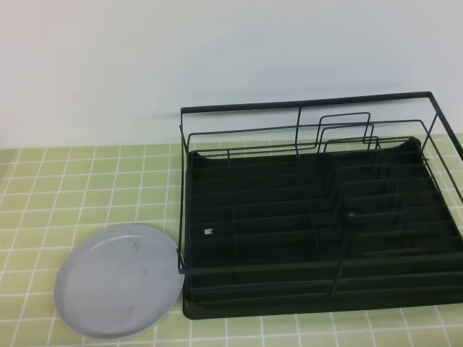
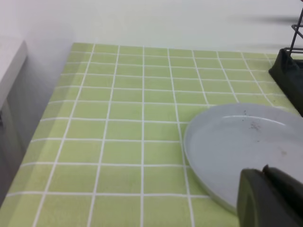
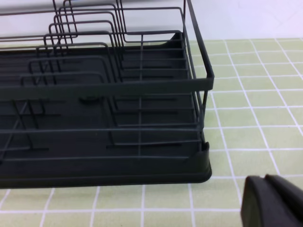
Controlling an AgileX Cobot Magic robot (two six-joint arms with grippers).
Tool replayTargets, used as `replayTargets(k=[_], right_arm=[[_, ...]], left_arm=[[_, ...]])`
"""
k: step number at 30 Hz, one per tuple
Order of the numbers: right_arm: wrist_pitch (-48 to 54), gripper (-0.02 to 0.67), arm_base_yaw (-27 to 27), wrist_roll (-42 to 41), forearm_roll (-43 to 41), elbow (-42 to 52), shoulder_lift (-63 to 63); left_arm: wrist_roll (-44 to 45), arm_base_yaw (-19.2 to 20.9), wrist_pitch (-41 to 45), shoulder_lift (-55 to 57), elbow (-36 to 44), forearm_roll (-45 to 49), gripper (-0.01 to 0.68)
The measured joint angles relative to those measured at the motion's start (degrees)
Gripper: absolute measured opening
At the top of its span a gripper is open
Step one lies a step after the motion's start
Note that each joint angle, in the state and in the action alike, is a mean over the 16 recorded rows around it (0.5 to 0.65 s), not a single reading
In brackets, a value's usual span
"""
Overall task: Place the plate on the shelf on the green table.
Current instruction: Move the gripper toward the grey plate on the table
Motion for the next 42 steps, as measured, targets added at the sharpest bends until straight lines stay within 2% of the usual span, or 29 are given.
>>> replayTargets(k=[8,18,23,28,36,42], right_arm=[[0.0,-0.002,0.0,0.0,0.0,0.0,0.0],[0.0,-0.002,0.0,0.0,0.0,0.0,0.0],[0.0,-0.002,0.0,0.0,0.0,0.0,0.0],[0.0,-0.002,0.0,0.0,0.0,0.0,0.0],[0.0,-0.002,0.0,0.0,0.0,0.0,0.0],[0.0,-0.002,0.0,0.0,0.0,0.0,0.0]], left_arm=[[0.0,0.0,-0.5,-0.1,0.1,-11.6,-0.003],[0.0,0.0,-2.2,-0.2,0.4,-43.8,-0.003],[0.1,0.0,-3.5,-0.2,0.4,-54.7,-0.003],[0.4,0.0,-4.8,-0.2,0.3,-59.6,-0.003],[4.0,0.0,-7.0,-0.2,0.3,-60.2,-0.003],[11.1,0.0,-6.1,0.0,-0.7,-60.4,-0.003]])
